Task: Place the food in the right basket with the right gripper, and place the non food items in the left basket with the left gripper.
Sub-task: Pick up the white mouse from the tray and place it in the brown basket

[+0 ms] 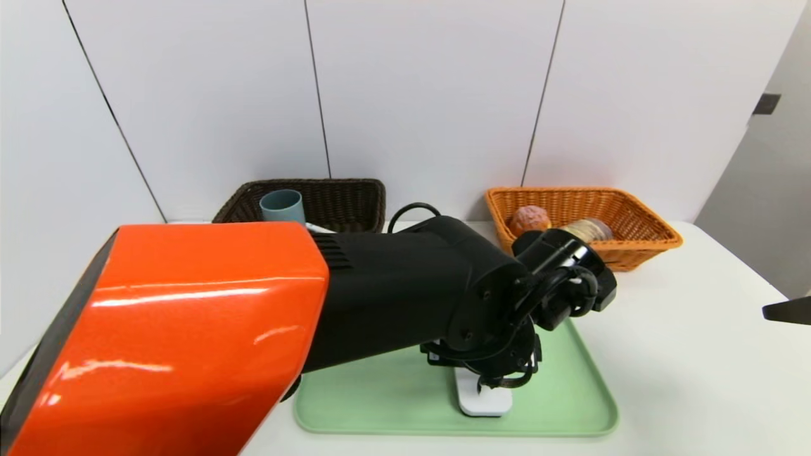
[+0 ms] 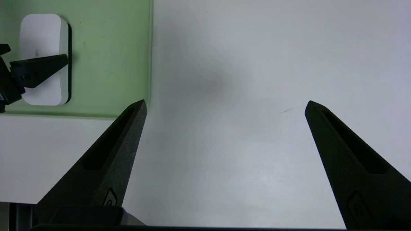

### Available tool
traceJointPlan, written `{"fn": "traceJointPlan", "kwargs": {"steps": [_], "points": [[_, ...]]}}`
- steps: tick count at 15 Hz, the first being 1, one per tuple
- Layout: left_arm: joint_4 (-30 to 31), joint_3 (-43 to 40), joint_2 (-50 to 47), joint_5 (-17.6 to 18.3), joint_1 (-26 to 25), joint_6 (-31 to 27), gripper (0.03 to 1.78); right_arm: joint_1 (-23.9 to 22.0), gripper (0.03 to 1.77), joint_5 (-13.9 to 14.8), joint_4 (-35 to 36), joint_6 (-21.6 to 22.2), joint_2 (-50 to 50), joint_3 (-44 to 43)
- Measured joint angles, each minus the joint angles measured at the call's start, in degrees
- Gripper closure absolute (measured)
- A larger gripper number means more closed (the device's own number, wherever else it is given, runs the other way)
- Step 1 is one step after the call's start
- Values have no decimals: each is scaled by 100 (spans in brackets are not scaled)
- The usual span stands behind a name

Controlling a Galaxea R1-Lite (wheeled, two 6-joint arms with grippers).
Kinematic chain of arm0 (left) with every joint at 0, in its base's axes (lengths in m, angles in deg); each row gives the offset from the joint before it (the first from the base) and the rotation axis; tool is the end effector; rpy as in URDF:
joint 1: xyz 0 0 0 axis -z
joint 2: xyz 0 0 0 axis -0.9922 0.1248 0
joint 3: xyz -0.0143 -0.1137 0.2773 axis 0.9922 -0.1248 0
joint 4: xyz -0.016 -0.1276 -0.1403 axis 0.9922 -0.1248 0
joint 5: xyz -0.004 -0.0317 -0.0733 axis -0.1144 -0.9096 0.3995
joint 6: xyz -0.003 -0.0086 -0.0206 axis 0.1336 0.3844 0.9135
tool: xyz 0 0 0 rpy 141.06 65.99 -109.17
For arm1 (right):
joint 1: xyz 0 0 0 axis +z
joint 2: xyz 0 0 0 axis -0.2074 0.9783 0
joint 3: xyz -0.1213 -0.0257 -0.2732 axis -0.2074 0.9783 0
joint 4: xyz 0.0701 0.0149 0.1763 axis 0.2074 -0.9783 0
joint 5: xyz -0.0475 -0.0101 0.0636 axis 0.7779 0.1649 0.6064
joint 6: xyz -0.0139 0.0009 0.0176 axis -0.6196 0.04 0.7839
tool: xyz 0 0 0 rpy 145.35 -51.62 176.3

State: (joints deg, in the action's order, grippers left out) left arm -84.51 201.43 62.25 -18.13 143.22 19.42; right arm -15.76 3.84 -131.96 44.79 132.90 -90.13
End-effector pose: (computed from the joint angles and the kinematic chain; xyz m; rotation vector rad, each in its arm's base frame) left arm 0.2216 -0.3723 0.1665 -0.0666 0.9320 -0.2252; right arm 0.1258 -0.0060 0.2822 0.0321 0.8234 0.0495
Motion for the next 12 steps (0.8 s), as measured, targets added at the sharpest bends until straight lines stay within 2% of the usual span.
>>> {"fn": "traceJointPlan", "kwargs": {"steps": [6,12], "points": [[7,24,152,9,-11,33,12,0,10,-2,356,-20,-38,190],[-11,26,235,-15,-11,20,12,0,9,0,389,-35,-24,223]]}}
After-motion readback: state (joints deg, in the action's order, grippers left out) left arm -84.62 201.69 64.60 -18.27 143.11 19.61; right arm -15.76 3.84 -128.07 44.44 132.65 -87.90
